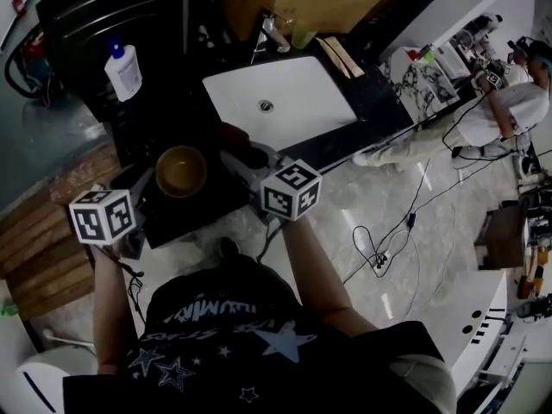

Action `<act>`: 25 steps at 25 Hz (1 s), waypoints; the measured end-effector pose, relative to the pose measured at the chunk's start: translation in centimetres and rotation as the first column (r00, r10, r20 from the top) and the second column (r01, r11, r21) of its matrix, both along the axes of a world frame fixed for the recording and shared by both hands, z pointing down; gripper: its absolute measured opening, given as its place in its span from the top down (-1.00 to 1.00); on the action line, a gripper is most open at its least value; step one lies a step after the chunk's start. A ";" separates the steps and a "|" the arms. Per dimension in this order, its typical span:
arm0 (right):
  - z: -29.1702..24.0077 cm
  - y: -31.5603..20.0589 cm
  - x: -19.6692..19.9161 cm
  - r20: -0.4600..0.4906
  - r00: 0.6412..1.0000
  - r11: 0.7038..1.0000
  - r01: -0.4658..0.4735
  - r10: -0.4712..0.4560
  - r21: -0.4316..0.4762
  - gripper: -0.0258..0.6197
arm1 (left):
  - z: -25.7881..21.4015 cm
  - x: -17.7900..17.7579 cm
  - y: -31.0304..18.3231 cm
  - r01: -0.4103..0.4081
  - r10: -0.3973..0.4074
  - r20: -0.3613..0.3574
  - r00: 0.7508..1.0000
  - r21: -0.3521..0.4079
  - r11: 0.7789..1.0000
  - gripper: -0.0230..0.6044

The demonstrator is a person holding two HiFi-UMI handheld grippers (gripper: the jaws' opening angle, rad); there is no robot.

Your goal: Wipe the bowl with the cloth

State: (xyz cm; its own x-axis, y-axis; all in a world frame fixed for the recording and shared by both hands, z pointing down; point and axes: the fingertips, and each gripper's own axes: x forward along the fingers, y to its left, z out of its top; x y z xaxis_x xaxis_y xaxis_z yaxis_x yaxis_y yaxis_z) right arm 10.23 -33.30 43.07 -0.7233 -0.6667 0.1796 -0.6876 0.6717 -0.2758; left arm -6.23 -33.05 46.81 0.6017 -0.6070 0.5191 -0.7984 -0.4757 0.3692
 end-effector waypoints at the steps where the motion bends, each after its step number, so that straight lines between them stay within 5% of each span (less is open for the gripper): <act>1: -0.1 0.5 0.0 0.000 1.000 1.000 -0.016 0.016 0.002 0.71 | -0.3 -0.3 0.1 0.000 0.000 -0.001 1.000 0.021 1.000 0.53; 12: -1.0 8.1 -2.1 -0.010 0.985 0.984 -0.174 0.174 0.023 0.71 | -1.6 -3.0 5.8 -0.124 0.125 -0.010 0.992 0.085 0.989 0.53; 21: -1.2 16.5 -2.9 0.037 0.947 0.948 -0.319 0.318 0.017 0.71 | -1.9 -3.3 12.4 -0.271 0.273 0.001 0.962 0.121 0.955 0.54; 25: -0.8 19.7 -3.2 0.042 0.935 0.936 -0.352 0.352 -0.001 0.71 | -2.1 -3.7 14.4 -0.281 0.282 0.018 0.959 0.158 0.946 0.77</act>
